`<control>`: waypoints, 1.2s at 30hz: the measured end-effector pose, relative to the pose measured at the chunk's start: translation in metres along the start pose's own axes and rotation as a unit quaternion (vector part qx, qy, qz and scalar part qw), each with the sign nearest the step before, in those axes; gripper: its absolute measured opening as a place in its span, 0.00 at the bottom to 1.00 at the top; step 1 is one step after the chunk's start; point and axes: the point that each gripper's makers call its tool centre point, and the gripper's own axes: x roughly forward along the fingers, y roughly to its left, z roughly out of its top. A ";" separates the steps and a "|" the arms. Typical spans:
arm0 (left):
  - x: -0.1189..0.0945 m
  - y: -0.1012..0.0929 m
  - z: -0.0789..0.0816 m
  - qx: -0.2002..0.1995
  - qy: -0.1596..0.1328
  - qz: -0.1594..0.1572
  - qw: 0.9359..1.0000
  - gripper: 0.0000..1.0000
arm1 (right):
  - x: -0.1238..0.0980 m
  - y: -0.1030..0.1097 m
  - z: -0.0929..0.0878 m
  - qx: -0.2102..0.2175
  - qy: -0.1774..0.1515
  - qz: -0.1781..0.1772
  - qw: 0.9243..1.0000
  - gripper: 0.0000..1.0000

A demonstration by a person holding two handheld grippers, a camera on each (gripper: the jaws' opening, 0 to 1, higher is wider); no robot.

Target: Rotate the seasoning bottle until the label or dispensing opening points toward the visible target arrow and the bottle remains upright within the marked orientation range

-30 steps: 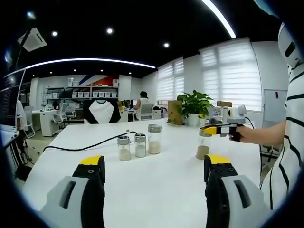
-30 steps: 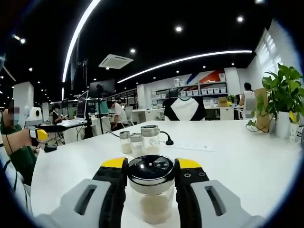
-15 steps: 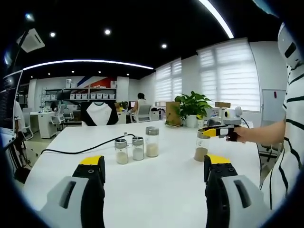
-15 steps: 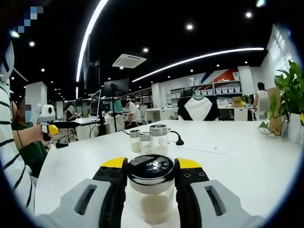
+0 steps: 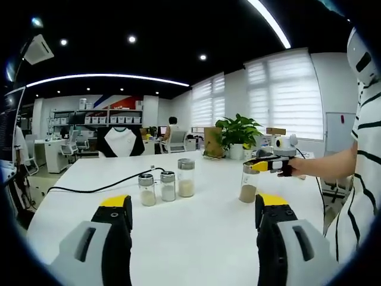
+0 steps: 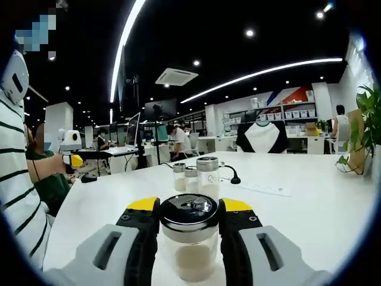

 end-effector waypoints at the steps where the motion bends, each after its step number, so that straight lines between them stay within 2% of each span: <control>1: 0.000 0.000 0.001 0.002 0.000 0.000 1.000 0.90 | 0.000 0.000 0.000 0.001 0.001 -0.002 1.000 0.38; 4: -0.001 -0.001 0.003 0.000 -0.006 -0.001 1.000 0.90 | 0.000 0.000 0.000 0.002 0.001 -0.013 1.000 0.39; 5: -0.001 -0.001 0.004 -0.007 -0.011 -0.002 1.000 0.90 | -0.001 -0.002 -0.001 0.017 0.001 -0.027 0.999 0.40; 9: -0.002 -0.001 -0.002 -0.008 -0.005 0.002 1.000 0.90 | -0.003 -0.002 0.000 0.015 -0.013 -0.062 0.998 0.51; 12: -0.001 -0.002 -0.004 -0.006 -0.001 0.000 1.000 0.90 | -0.004 -0.002 0.001 0.020 -0.015 -0.084 0.996 0.51; 15: -0.002 -0.001 -0.004 -0.007 -0.002 0.001 1.000 0.89 | -0.009 -0.007 0.002 0.027 -0.010 -0.131 0.991 0.51; 18: -0.002 0.000 -0.004 -0.009 -0.003 0.003 1.000 0.89 | -0.015 -0.015 0.009 0.038 -0.029 -0.178 0.983 0.49; 19: -0.002 0.000 -0.005 -0.009 -0.003 0.003 1.000 0.89 | -0.015 -0.014 0.011 0.043 -0.036 -0.180 0.982 0.49; 22: -0.003 0.000 -0.007 -0.008 -0.001 0.004 1.000 0.89 | -0.014 -0.009 0.007 0.047 -0.023 -0.189 0.981 0.49; 25: -0.004 0.001 -0.008 -0.006 0.001 0.006 1.000 0.89 | -0.013 -0.008 0.006 0.023 -0.014 -0.204 0.979 0.49; 28: -0.004 0.002 -0.007 -0.008 -0.002 0.007 1.000 0.89 | -0.013 -0.006 0.010 0.011 -0.030 -0.219 0.975 0.52; 32: -0.005 0.002 -0.009 -0.007 -0.001 0.009 1.000 0.88 | -0.010 -0.004 0.010 -0.018 -0.017 -0.238 0.971 0.55; 36: -0.005 0.003 -0.010 -0.011 -0.003 0.011 1.000 0.88 | -0.008 -0.008 0.012 -0.024 -0.020 -0.255 0.967 0.55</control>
